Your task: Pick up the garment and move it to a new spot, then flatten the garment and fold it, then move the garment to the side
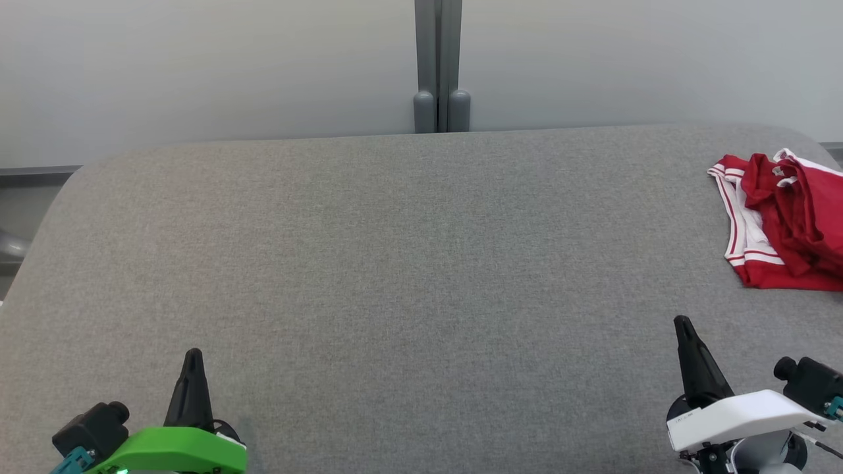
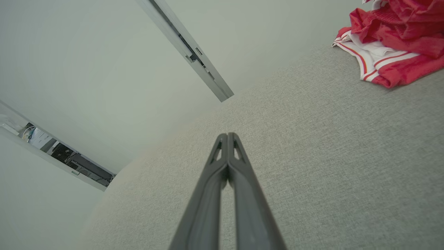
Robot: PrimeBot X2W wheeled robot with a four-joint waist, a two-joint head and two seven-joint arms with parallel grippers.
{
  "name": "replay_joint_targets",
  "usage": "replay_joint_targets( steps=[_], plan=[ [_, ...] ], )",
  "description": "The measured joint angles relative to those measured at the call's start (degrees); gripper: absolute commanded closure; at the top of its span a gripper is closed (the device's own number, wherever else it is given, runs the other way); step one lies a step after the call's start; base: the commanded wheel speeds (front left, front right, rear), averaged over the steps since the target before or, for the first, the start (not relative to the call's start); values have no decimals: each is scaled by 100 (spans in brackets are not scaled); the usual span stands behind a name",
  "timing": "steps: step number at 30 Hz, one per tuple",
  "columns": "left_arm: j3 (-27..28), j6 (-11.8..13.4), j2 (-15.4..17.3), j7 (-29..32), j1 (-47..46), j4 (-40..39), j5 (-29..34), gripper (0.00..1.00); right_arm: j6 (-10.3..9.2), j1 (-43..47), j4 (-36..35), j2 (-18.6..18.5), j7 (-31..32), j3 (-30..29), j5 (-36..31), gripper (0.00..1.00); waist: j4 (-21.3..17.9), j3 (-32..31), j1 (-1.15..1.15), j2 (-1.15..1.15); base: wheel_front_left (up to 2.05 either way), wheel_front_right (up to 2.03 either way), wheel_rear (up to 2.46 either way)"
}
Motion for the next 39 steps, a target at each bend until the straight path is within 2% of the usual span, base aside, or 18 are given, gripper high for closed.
replay_joint_targets(
  steps=[17,39],
  plan=[
    [199,-151,-43,337,-180,62,-1287,100,-1,-218,179,1,252,-99,1311,100,-71,22,0,0,0,0,0],
    [414,-308,-89,692,-360,144,-2609,100,-2,-449,374,12,539,-211,2693,100,-163,50,0,0,0,0,0]
  ],
)
